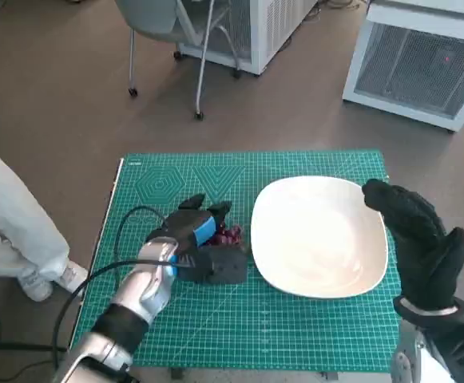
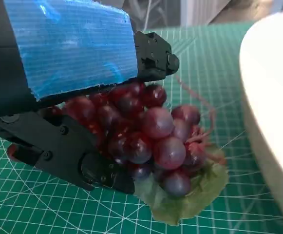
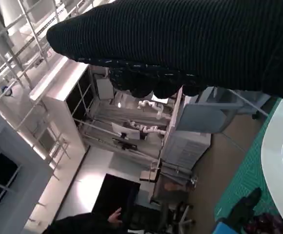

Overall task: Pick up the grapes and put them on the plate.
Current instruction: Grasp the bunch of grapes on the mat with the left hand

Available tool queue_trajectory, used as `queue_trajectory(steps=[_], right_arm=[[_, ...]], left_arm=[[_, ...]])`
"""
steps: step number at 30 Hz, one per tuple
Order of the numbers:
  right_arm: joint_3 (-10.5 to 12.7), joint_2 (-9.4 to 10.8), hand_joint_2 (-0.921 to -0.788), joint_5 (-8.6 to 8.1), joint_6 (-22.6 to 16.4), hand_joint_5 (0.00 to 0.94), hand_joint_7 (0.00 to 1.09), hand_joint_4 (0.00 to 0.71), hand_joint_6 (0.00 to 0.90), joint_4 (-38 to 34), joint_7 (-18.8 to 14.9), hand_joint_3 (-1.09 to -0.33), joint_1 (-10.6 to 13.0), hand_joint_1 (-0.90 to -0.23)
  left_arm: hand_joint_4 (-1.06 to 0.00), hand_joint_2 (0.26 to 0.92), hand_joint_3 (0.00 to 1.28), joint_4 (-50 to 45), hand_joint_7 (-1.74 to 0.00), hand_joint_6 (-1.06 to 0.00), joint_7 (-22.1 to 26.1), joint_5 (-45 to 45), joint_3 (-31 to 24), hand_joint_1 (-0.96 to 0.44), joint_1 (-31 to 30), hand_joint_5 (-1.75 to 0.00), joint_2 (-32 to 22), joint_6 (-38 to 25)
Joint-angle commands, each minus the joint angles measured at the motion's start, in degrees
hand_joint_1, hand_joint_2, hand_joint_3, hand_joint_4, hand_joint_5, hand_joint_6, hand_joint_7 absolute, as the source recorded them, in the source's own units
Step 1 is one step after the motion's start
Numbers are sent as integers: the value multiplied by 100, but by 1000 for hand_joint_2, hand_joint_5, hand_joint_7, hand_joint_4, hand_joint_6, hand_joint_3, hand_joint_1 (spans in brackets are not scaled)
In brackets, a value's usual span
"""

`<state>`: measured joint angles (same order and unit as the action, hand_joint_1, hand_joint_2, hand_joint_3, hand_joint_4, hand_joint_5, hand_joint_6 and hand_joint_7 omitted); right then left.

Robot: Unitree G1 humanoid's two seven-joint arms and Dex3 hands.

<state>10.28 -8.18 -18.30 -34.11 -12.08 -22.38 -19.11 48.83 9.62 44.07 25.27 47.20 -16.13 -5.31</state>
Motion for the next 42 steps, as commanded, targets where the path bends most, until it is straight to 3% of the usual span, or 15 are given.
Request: queue_trajectory(steps=[1, 15, 33, 42], right_arm=[[0, 17, -921, 10, 37, 0, 641, 474, 141, -35, 21, -543, 118, -517], [3, 28, -921, -25, 42, 0, 642, 474, 141, -26, 12, -545, 146, -512], [7, 46, -921, -16, 42, 1, 642, 476, 141, -47, 27, -544, 131, -514], [9, 45, -921, -28, 54, 1, 642, 477, 142, -25, 22, -543, 142, -514]], left_arm=[[-44, 752, 5, 603, -5, -230, -51, -74, 115, -213, 288, -11, 137, 12], [-117, 779, 10, 1564, -15, -277, -93, -166, 353, -177, 668, -18, 347, 43], [-162, 795, 7, 1751, -13, -305, -133, -256, 452, -182, 777, -10, 345, 56], [-186, 808, 9, 1730, -47, -410, -105, -329, 470, -62, 714, -11, 268, 244]])
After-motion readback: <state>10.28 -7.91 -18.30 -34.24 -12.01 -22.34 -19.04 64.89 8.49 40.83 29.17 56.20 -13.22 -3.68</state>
